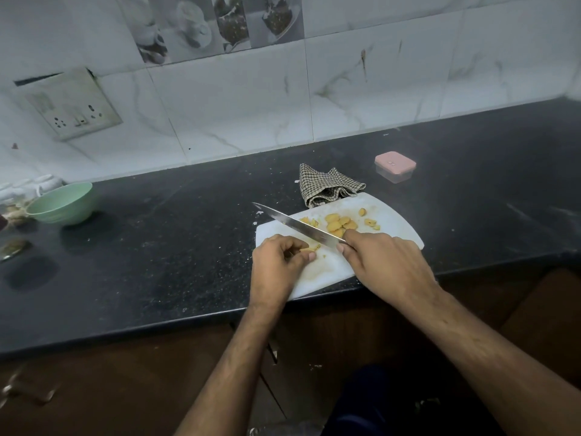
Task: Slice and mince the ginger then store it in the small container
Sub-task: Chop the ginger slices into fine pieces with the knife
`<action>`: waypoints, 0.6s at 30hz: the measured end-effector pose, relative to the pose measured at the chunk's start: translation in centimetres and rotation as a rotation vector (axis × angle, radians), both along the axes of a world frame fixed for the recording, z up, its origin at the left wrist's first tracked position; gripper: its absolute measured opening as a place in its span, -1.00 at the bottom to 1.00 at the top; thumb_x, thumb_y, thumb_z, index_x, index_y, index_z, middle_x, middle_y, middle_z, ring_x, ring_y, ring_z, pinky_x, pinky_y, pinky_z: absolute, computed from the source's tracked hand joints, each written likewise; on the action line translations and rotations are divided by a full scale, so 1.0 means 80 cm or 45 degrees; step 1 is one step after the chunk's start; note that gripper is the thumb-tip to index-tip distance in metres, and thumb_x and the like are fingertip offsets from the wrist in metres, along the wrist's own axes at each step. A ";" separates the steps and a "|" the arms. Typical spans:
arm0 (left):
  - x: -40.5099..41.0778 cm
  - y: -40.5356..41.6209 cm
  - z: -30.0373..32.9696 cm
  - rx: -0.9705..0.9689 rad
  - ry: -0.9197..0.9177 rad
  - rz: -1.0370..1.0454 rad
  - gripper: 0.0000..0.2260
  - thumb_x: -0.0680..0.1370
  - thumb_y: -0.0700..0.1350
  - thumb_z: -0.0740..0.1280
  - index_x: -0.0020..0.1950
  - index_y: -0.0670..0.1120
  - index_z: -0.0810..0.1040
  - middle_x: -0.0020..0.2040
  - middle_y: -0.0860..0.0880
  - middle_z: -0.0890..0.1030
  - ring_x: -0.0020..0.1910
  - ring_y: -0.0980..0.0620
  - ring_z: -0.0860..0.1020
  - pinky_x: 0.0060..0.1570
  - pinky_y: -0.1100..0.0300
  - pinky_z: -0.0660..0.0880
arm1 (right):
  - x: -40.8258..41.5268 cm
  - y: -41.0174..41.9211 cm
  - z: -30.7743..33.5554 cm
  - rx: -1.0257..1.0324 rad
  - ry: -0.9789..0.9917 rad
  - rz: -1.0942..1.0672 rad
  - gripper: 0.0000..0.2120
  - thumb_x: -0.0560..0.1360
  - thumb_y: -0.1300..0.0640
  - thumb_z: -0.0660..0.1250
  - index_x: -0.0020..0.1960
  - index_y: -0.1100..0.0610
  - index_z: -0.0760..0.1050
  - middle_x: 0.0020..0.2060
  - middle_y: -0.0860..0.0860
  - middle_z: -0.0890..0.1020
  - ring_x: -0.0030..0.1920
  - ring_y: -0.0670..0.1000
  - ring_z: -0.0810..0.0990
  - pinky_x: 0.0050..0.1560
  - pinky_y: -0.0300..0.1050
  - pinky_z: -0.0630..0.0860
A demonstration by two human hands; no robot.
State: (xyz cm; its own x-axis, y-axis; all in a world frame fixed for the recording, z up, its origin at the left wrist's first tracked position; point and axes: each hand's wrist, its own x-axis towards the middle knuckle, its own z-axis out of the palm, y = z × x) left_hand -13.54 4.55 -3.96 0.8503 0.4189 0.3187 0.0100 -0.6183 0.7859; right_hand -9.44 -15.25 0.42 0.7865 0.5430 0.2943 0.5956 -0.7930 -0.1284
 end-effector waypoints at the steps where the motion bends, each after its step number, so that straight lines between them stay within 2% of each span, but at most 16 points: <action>1: -0.001 -0.001 0.001 -0.007 -0.010 -0.004 -0.90 0.43 -0.07 0.60 -0.10 0.01 0.75 -0.21 0.12 0.68 -0.26 0.20 0.58 -0.20 0.31 0.52 | -0.002 0.001 0.004 0.012 0.031 -0.002 -0.76 0.68 -0.18 -0.01 -0.04 -0.08 0.28 -0.20 -0.09 0.58 -0.17 0.07 0.56 -0.24 -0.04 0.38; 4: -0.001 -0.001 0.001 -0.032 -0.032 -0.041 -0.94 0.46 -0.11 0.58 -0.09 0.01 0.76 -0.21 0.13 0.69 -0.29 0.24 0.54 -0.22 0.34 0.50 | -0.006 0.009 0.013 0.062 0.072 -0.016 -0.78 0.68 -0.17 0.02 -0.03 -0.09 0.31 -0.18 -0.09 0.58 -0.17 0.05 0.50 -0.20 -0.03 0.36; 10: -0.002 0.002 -0.002 -0.068 -0.049 -0.117 -0.92 0.50 -0.08 0.55 -0.03 0.00 0.76 -0.13 0.12 0.69 -0.26 0.23 0.54 -0.19 0.31 0.49 | -0.001 0.025 0.017 0.236 0.133 -0.067 -0.78 0.63 -0.17 0.20 0.15 -0.07 0.45 -0.27 -0.14 0.48 -0.19 0.02 0.47 -0.20 -0.06 0.37; 12: -0.003 0.002 -0.002 -0.090 -0.072 -0.134 -0.94 0.50 -0.07 0.54 -0.04 0.03 0.76 -0.14 0.13 0.70 -0.24 0.24 0.54 -0.18 0.33 0.47 | 0.005 0.033 0.013 0.292 0.198 -0.110 -0.75 0.58 -0.23 0.26 0.09 -0.07 0.48 -0.27 -0.14 0.54 -0.19 -0.01 0.52 -0.23 -0.08 0.38; 15: -0.005 0.000 0.000 -0.149 -0.103 -0.153 -0.97 0.52 -0.03 0.54 -0.06 0.06 0.75 -0.17 0.18 0.72 -0.22 0.23 0.58 -0.20 0.28 0.49 | 0.015 0.044 0.007 0.408 0.376 -0.179 -0.67 0.50 -0.27 0.35 -0.16 -0.01 0.48 -0.33 -0.11 0.56 -0.25 -0.04 0.56 -0.32 -0.10 0.38; 18: -0.007 -0.001 0.003 -0.202 -0.141 -0.166 -0.97 0.53 -0.06 0.52 -0.05 0.05 0.76 -0.14 0.21 0.73 -0.10 0.17 0.67 -0.06 0.15 0.60 | 0.023 0.052 0.005 0.636 0.621 -0.170 -0.66 0.43 -0.22 0.46 -0.25 0.03 0.51 -0.39 -0.09 0.57 -0.28 -0.03 0.58 -0.32 -0.10 0.39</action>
